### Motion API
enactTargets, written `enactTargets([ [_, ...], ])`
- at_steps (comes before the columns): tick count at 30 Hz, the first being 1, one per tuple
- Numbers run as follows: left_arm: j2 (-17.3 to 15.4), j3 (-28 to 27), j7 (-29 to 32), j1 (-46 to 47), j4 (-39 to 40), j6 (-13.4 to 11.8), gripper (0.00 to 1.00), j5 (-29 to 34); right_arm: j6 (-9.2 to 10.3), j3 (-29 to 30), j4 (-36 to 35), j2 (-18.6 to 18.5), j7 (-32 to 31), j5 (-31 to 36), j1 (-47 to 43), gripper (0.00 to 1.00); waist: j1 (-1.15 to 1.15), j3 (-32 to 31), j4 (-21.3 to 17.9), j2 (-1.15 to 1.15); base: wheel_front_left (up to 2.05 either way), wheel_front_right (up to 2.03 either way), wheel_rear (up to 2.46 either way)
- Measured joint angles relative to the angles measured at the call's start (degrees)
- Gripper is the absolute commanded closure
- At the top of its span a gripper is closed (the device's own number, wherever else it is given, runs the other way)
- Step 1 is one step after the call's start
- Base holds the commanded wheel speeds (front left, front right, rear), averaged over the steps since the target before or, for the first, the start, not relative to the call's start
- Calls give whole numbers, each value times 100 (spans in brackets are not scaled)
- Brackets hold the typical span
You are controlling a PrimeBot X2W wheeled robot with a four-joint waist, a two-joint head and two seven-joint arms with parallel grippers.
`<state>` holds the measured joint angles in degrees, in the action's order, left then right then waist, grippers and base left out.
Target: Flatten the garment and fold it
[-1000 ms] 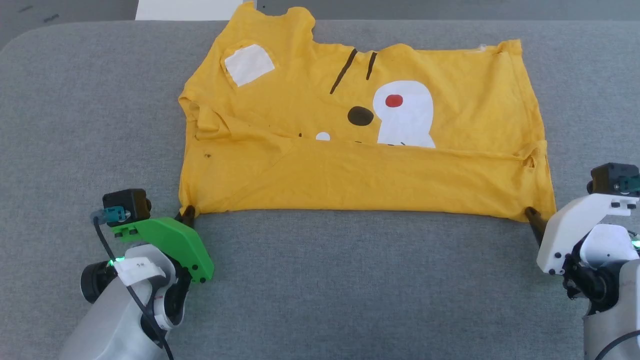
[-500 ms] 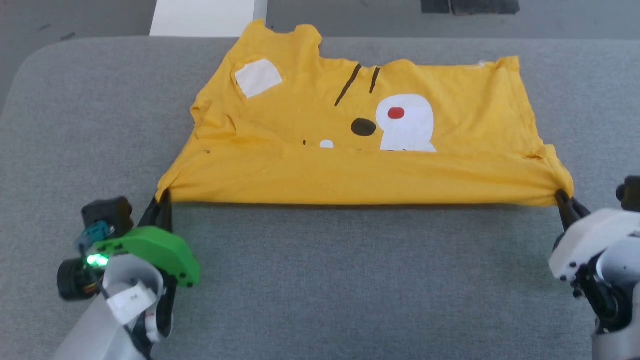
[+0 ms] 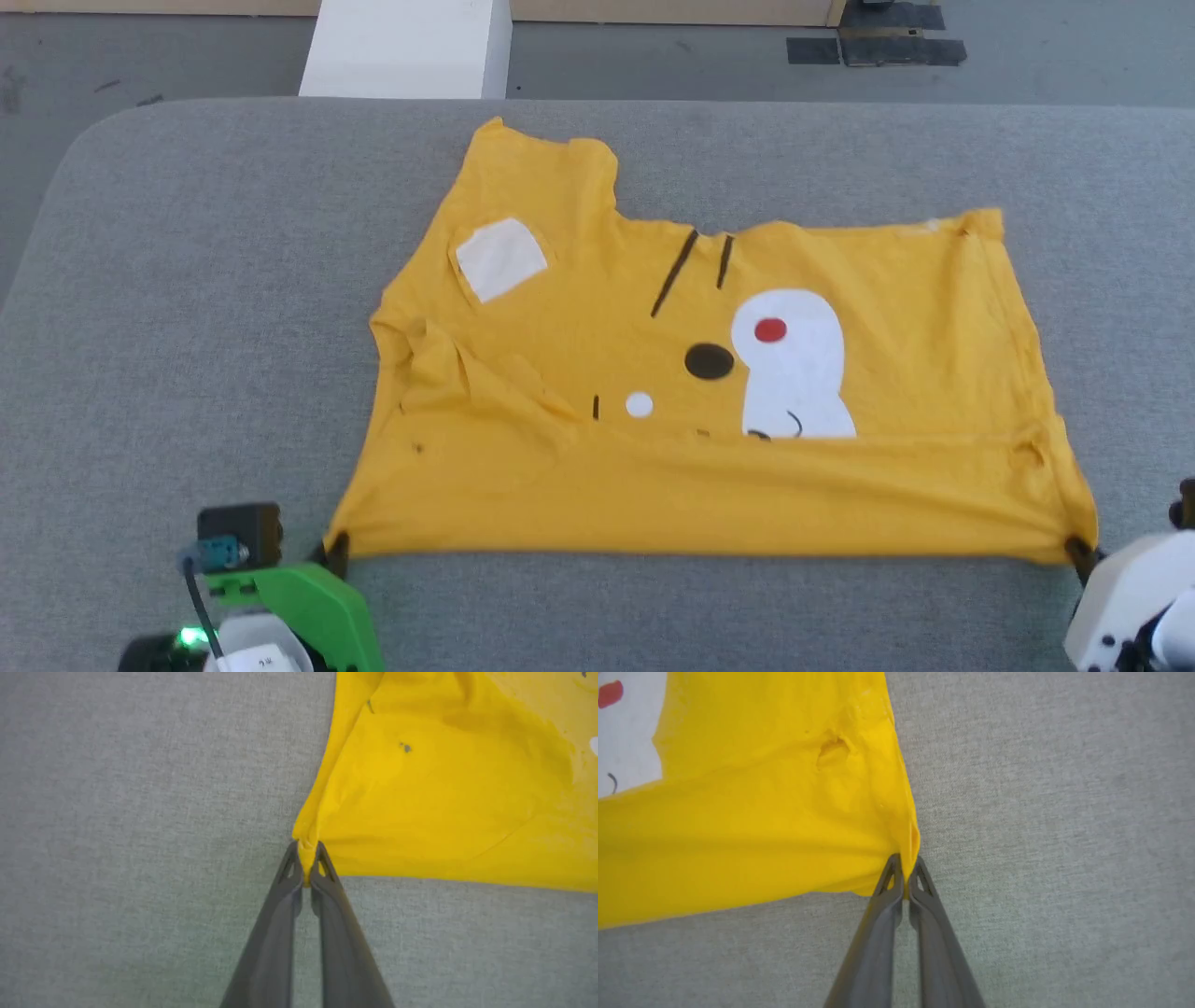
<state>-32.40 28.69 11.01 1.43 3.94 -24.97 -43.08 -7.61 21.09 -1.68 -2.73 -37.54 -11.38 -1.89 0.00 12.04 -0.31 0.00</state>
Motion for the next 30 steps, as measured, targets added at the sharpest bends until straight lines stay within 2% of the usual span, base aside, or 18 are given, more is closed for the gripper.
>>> enactTargets([
  [4, 16, 123, 227, -88, -164, 37, 100, -197, 0, 26, 187, 0, -75, 54, -70, 100, 0, 34, 1, 0, 0, 0, 0],
  [12, 211, 127, 20, 30, -768, 442, 100, -318, -1, 26, 715, -23, 247, 74, 76, 100, 0, 81, 2, 0, 0, 0, 0],
  [13, 246, 115, -10, 39, -821, 480, 78, -365, -1, 29, 759, -22, 332, 48, 79, 73, 0, 74, -1, 0, 0, 0, 0],
  [14, 270, 98, -41, 46, -853, 517, 25, -407, -1, 27, 787, -23, 411, 19, 79, 51, 0, 63, -4, 0, 0, 0, 0],
  [15, 289, 83, -79, 46, -871, 537, 0, -439, -1, 23, 799, -22, 494, -8, 76, 18, 0, 51, -5, 0, 0, 0, 0],
  [16, 310, 67, -137, 47, -876, 582, 0, -452, -1, 18, 799, -23, 610, -79, 75, 0, 0, 36, -5, 0, 0, 0, 0],
  [22, 335, -104, -860, 193, -733, 815, 0, -339, 3, -250, 400, -11, 1666, -294, 8, 0, 0, -26, -18, 0, 0, 0, 0],
  [27, -47, -120, -1603, 912, -605, 871, 0, 624, 4, -452, 3, -19, 2753, -201, 10, 0, 0, 82, -91, 0, 0, 0, 0],
  [30, -118, -111, -1800, 1523, -695, 1140, 0, 868, 4, -673, -118, -13, 3323, -36, 117, 0, 0, 203, -148, 0, 0, 0, 0],
])
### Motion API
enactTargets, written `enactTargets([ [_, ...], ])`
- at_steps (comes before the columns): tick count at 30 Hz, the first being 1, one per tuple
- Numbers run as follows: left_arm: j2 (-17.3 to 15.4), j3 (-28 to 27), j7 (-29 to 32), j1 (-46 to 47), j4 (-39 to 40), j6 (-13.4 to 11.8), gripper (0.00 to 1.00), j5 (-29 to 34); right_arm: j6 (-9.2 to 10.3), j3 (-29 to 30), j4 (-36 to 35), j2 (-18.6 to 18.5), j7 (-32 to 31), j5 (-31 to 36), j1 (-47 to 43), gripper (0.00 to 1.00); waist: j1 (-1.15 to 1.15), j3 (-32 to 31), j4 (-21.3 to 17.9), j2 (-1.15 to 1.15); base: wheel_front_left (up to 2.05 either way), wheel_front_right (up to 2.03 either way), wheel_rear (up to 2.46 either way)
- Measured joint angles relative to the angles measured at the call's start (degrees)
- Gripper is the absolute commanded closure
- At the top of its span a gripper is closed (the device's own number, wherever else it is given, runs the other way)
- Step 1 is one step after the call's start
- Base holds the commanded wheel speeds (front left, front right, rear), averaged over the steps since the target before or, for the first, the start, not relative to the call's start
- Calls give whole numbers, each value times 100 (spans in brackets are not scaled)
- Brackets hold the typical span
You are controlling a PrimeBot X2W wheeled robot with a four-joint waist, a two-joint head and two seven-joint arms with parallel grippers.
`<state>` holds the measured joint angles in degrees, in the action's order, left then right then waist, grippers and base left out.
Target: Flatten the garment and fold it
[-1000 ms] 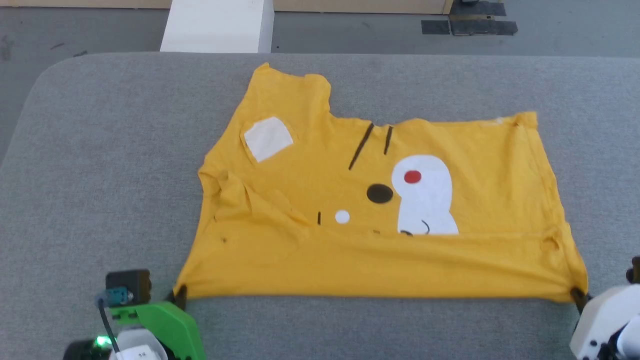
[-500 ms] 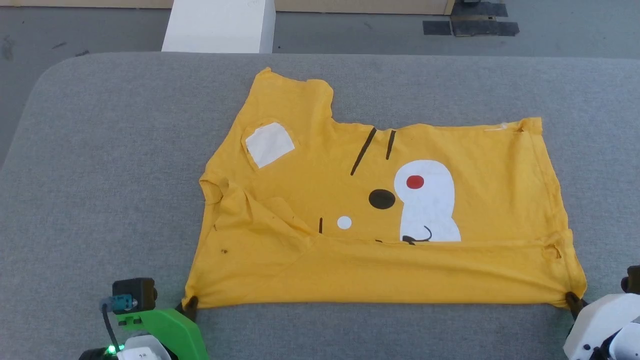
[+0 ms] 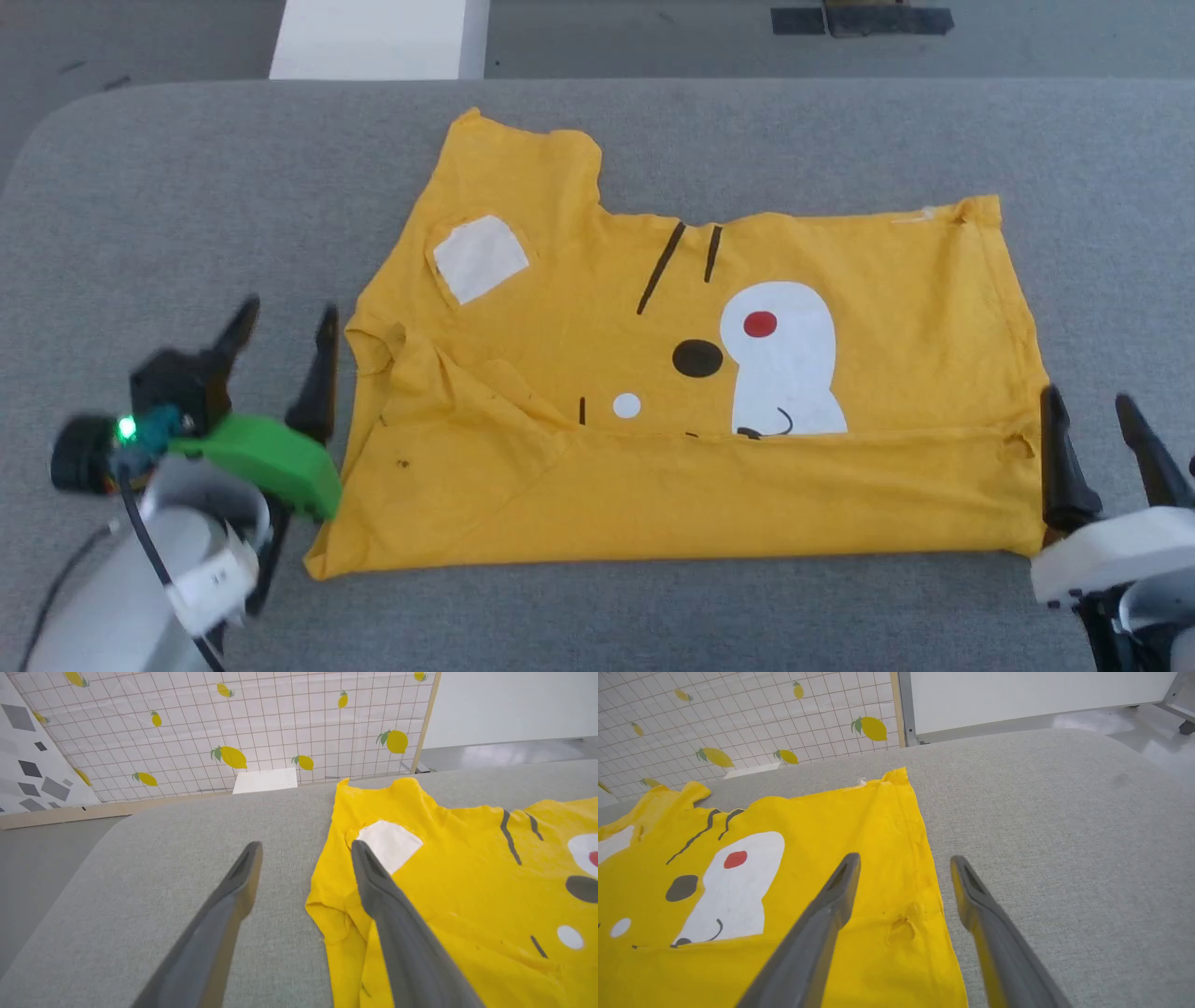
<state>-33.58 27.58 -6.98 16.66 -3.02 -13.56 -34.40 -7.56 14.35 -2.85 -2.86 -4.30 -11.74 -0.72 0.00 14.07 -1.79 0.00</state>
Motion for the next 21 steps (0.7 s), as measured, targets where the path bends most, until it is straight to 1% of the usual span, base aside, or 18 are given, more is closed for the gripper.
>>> enactTargets([
  [3, -21, 10, -83, 656, -297, 319, 0, 70, 0, -177, -54, -64, 425, 143, 211, 0, 0, 149, -70, 0, 0, 0, 0],
  [5, -20, 41, -34, 1099, -542, 515, 0, 87, -1, -283, -88, -155, 589, 154, 353, 0, 0, 260, -116, 0, 0, 0, 0],
  [9, -9, 131, 356, 2086, -1081, 1013, 0, 74, -1, -662, -137, -408, 594, 141, 642, 0, 0, 529, -244, 0, 0, 0, 0],
  [11, -9, 182, 705, 2590, -1303, 1238, 0, 25, -1, -862, -200, -542, 534, 98, 789, 0, 0, 681, -328, 0, 0, 0, 0],
  [14, 5, 254, 1260, 3255, -1607, 1430, 0, -13, -1, -1042, -358, -642, 490, 29, 1017, 0, 0, 900, -461, 0, 0, 0, 0],
  [19, 8, 268, 2189, 4108, -2027, 1566, 0, -126, -1, -1249, -560, -539, 501, -31, 1326, 0, 1, 1264, -705, 0, 0, 0, 0],
  [21, 21, 247, 2741, 4363, -2186, 1604, 0, -393, -1, -1366, -588, -485, 537, -37, 1399, 0, 1, 1424, -835, 0, 0, 0, 0],
])
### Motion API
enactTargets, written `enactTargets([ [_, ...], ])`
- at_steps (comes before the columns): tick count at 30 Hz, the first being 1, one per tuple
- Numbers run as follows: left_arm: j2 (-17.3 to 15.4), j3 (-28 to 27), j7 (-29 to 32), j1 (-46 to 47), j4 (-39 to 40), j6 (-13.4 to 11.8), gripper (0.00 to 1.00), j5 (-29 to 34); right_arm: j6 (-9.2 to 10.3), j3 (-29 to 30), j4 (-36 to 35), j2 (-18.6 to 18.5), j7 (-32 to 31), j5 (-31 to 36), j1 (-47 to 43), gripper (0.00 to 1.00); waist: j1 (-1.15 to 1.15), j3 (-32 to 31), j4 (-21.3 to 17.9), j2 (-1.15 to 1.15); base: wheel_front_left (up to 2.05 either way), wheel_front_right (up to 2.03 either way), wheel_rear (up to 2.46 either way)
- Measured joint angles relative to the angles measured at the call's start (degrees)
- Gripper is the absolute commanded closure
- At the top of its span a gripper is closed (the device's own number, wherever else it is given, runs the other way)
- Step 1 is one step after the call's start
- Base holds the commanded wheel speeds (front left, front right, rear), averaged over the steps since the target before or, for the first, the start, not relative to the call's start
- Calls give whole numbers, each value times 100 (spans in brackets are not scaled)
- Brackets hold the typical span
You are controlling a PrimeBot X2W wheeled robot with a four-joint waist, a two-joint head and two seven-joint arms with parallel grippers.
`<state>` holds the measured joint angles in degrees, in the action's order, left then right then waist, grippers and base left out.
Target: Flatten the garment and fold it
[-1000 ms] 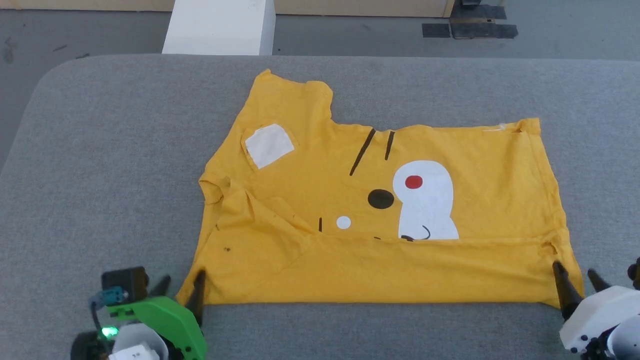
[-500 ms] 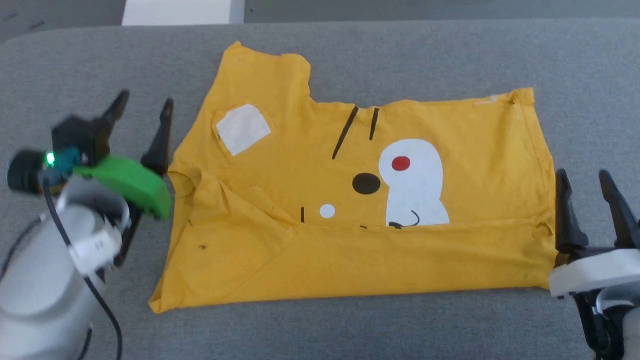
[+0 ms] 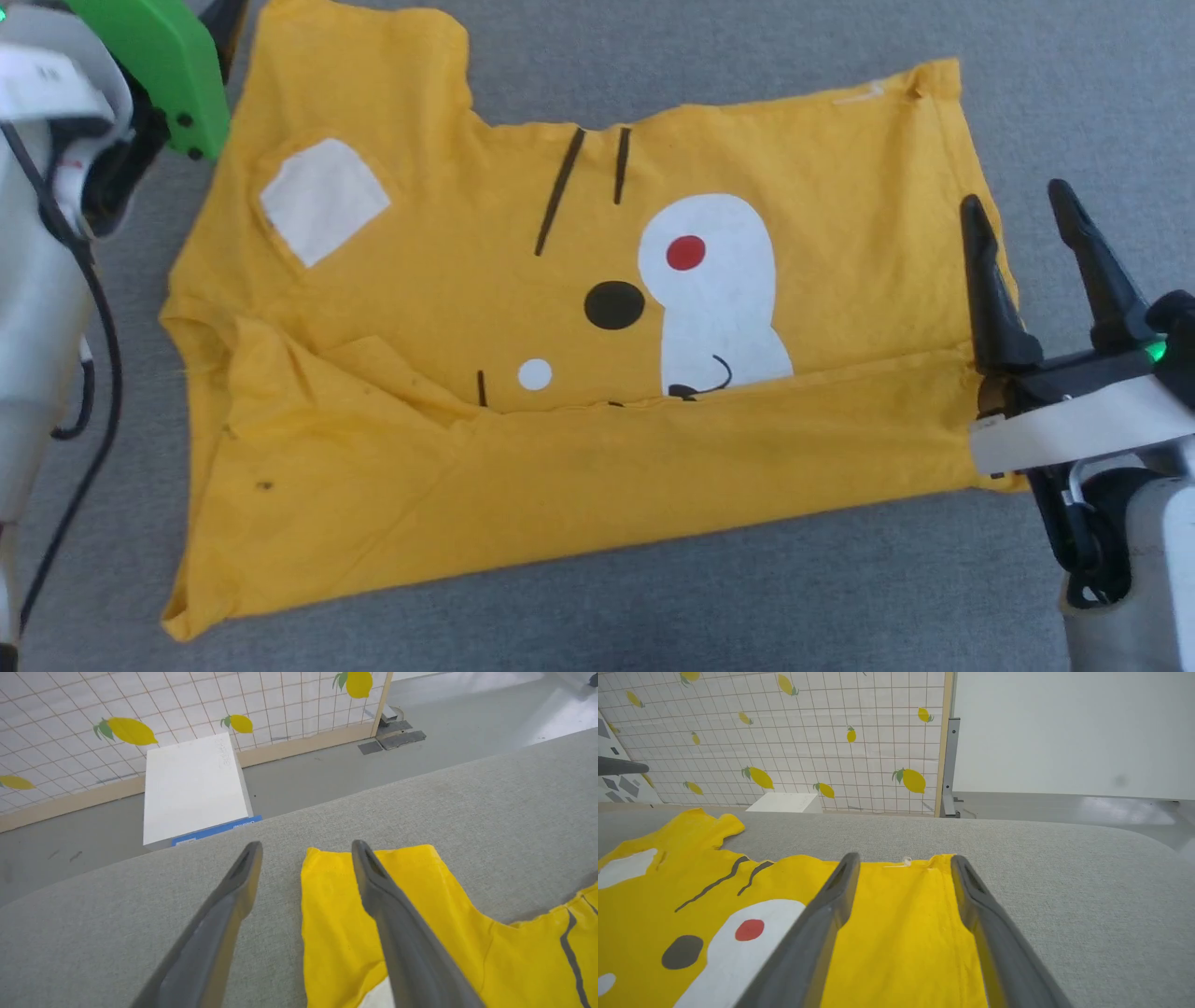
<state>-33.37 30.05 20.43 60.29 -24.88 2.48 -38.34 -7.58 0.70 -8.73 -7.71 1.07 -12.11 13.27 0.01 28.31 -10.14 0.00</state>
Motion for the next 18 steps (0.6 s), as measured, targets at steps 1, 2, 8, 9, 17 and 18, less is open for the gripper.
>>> enactTargets([
  [1, -1, -4, 180, 73, -46, -7, 0, -31, 0, -32, -3, 24, 5, -1, 16, 0, 0, 55, -48, 0, 0, 0, 0],
  [2, -9, 3, 356, 146, -82, -12, 0, -41, 0, -52, -1, 43, 14, -1, 29, 0, 0, 111, -96, 0, 0, 0, 0],
  [8, -201, -57, 1805, 478, -204, -684, 0, -257, 0, -141, 90, 266, 165, -66, 162, 0, 0, 553, -544, 0, 0, 0, 0],
  [9, -235, -69, 1904, 485, -197, -783, 0, -257, 0, -149, 100, 282, 196, -80, 180, 0, 0, 592, -584, 0, 0, 0, 0],
  [17, -626, -121, 2523, 491, 199, -1392, 97, -189, 0, -177, 266, 356, 308, -143, 219, 0, 1, 873, -870, 0, 0, 0, 0],
  [18, -658, -120, 2539, 491, 253, -1423, 100, -182, 0, -176, 282, 363, 308, -143, 232, 0, 0, 892, -888, 0, 0, 0, 0],
])
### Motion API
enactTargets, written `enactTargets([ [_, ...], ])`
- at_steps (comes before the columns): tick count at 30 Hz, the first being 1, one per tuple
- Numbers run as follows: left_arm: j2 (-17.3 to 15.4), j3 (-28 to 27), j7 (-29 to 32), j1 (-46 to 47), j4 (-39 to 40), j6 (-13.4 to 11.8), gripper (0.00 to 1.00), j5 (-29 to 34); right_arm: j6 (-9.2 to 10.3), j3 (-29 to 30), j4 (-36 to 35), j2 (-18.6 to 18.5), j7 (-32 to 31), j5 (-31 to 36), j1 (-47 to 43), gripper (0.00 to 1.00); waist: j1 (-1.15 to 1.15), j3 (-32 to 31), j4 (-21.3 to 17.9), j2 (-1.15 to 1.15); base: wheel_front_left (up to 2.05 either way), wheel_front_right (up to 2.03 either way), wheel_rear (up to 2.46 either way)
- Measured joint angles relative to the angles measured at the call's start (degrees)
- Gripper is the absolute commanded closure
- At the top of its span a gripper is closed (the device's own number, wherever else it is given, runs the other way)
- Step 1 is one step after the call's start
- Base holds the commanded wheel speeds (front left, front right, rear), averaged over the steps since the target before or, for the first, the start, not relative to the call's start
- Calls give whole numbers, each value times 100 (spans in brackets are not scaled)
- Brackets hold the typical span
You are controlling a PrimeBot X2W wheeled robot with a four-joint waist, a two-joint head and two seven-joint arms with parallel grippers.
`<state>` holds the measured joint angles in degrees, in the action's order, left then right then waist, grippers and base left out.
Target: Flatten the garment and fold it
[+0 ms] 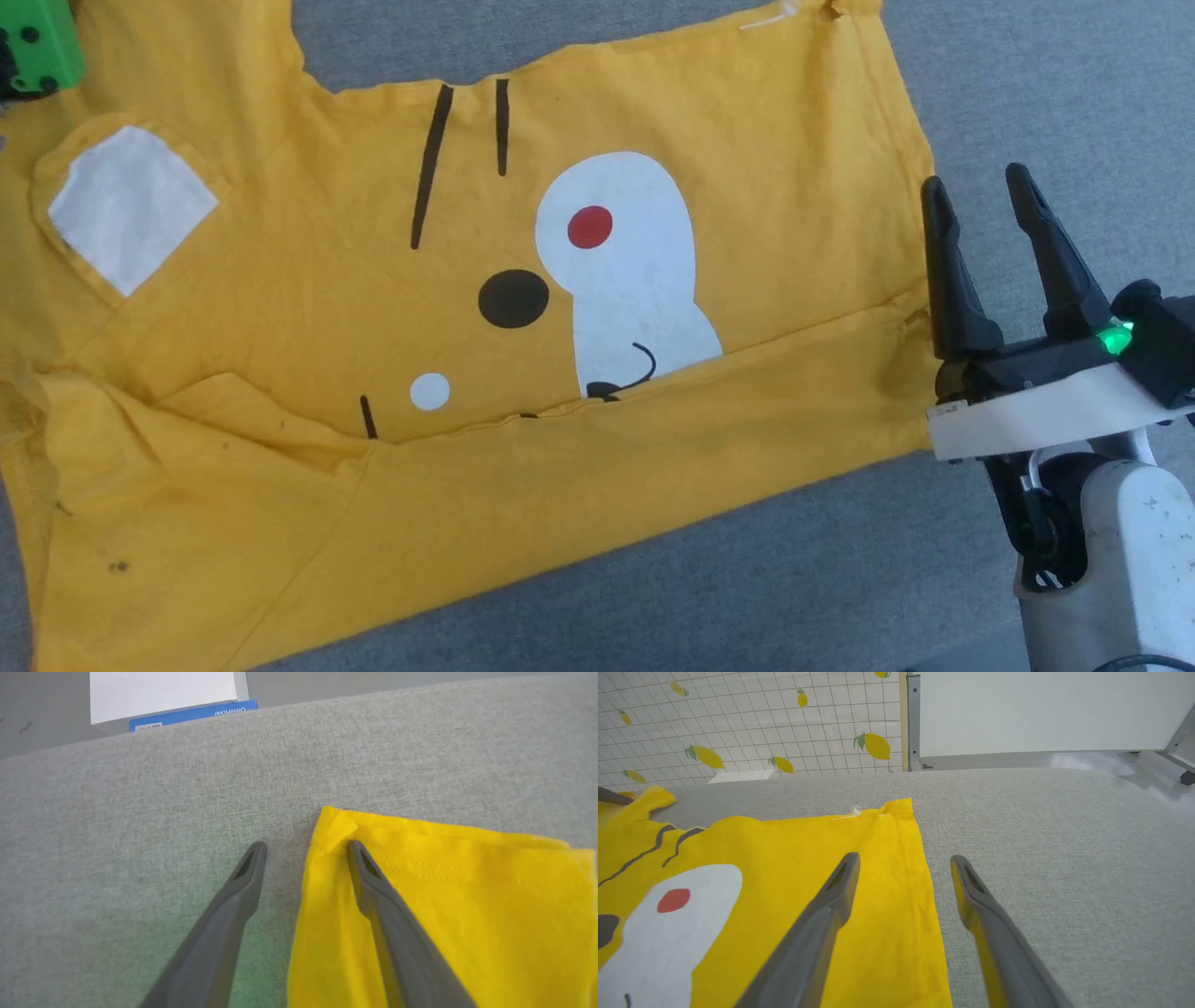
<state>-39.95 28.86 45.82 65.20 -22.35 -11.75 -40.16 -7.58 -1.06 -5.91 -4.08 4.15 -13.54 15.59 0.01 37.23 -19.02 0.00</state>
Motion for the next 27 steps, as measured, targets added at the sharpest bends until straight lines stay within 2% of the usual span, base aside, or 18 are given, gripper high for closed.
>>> enactTargets([
  [5, -58, 22, 51, -23, 248, -26, 100, 1, 0, 84, 38, 14, -69, 19, 302, 0, 0, 55, -28, 0, 0, 0, 0],
  [8, -92, 44, 57, -29, 323, -19, 100, 0, 0, 148, 70, 24, -298, 67, 794, 0, 0, 71, -14, 0, 0, 0, 0],
  [12, -102, 63, 76, -29, 423, -15, 100, -5, 0, 318, 506, 59, -1184, 79, 1761, 0, 0, 107, 19, 0, 0, 0, 0],
  [18, -54, 68, 46, -21, 533, 4, 100, -19, 2, 733, 1818, 92, -2956, -49, 3267, 0, -1, 171, 116, 0, 0, 0, 0],
  [21, 16, 74, -5, -17, 549, 10, 100, -23, 1, 709, 2324, 102, -3619, 110, 3673, 0, -1, 192, 192, 0, 0, 0, 0],
  [27, 100, 98, -98, 2, 506, 70, 100, -73, 1, 626, 3037, 109, -4566, 532, 4134, 0, -1, 241, 307, 0, 0, 0, 0],
])
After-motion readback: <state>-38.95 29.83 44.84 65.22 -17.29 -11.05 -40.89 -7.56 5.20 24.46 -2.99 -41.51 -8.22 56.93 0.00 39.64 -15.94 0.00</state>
